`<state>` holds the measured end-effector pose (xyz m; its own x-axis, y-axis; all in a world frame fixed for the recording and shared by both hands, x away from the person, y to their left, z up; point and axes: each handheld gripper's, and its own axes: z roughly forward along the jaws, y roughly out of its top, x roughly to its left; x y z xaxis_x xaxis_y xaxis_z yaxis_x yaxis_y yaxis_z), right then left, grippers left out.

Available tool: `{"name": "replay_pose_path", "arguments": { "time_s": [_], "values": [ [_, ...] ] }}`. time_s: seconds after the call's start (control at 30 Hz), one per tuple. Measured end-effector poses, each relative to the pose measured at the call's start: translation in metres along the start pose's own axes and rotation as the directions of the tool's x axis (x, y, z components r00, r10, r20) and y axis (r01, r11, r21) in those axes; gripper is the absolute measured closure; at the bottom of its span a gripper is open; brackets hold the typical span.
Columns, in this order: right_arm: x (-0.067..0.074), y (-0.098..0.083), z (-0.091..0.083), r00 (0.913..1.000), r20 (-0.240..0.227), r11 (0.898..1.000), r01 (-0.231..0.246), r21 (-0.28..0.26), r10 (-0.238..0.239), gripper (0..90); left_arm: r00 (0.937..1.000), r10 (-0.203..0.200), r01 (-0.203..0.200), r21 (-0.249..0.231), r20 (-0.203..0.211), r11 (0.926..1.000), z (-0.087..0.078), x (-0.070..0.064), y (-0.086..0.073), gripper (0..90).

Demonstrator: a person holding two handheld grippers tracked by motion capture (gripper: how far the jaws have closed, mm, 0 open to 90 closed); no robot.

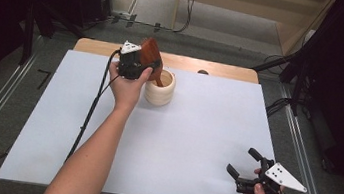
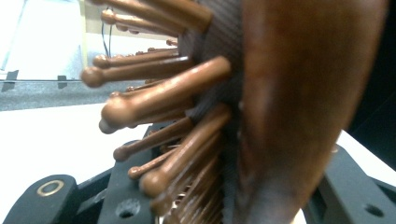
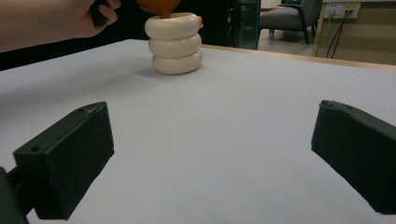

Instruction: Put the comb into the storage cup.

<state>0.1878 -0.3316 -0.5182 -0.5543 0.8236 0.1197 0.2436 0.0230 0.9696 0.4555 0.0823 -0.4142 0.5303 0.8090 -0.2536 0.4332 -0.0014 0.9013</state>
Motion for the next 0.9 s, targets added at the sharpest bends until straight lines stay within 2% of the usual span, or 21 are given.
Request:
{"name": "replay_pose_path", "arguments": {
  "time_s": [0.43,0.77,0.83,0.9],
  "values": [
    [0.0,0.0,0.0,1.0,-0.001,1.0,0.001,-0.001,-0.001,0.0,0.9995,-0.028,0.028,0.002,0.014,0.9996,0.004,-0.001,-0.003,55.0],
    [0.0,0.0,0.0,1.0,-0.001,1.0,0.0,0.0,0.0,0.0,0.9984,-0.054,0.054,0.007,0.015,0.9985,0.005,0.005,-0.003,53.2],
    [0.0,0.0,0.001,1.0,0.001,1.0,0.001,-0.001,-0.001,0.0,0.998,-0.062,0.062,0.004,0.011,0.9981,0.005,0.007,-0.004,51.9],
    [0.0,0.0,0.001,1.0,0.001,1.0,0.001,-0.001,-0.001,0.0,0.996,-0.088,0.088,0.002,0.014,0.9961,0.005,0.011,-0.003,49.9]
  ]
}}
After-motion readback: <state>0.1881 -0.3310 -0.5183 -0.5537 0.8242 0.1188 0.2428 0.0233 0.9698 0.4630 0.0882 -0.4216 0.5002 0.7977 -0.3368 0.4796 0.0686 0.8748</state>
